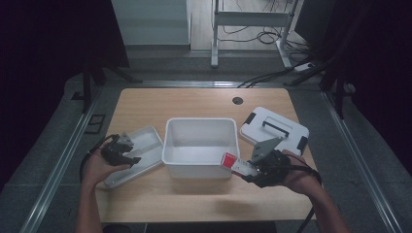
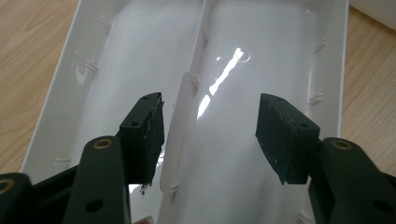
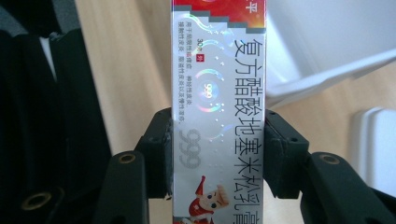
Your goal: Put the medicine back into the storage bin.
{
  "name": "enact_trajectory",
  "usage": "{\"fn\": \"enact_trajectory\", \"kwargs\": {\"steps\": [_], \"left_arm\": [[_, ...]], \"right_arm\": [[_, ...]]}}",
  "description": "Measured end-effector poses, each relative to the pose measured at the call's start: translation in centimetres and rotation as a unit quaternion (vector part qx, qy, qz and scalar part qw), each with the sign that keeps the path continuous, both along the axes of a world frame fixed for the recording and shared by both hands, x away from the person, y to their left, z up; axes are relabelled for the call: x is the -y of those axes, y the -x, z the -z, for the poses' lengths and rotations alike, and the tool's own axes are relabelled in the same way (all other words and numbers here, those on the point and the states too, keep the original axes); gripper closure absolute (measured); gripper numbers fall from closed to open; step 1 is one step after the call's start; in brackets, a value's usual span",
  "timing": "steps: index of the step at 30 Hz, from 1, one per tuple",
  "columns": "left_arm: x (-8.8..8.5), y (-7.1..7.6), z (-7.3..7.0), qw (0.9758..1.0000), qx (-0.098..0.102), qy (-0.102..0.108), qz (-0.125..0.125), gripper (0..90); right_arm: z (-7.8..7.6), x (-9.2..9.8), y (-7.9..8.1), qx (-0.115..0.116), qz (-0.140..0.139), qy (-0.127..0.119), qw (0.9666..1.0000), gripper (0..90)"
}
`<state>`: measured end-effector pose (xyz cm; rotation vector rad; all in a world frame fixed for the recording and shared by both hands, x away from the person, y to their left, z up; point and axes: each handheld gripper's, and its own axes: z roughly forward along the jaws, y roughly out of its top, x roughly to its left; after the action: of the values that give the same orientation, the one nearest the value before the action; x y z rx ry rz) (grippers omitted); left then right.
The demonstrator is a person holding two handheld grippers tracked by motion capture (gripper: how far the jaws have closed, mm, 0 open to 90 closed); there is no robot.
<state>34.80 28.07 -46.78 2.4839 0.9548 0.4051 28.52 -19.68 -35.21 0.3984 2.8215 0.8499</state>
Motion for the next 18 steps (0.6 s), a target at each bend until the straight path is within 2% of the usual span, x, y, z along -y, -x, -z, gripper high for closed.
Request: {"fn": "enact_trajectory", "kwargs": {"steps": [8,18], "left_arm": [[0.0,0.0,0.1,1.0000,-0.001,0.000,0.000,42.3],[-0.2,0.0,0.1,1.0000,-0.002,0.001,-0.001,42.3]], "right_arm": [[-2.0,-1.1,-2.9,0.012,-0.004,0.001,0.9999,50.6],[-2.5,-2.0,-5.8,0.018,0.000,0.003,0.9998,50.6]]}}
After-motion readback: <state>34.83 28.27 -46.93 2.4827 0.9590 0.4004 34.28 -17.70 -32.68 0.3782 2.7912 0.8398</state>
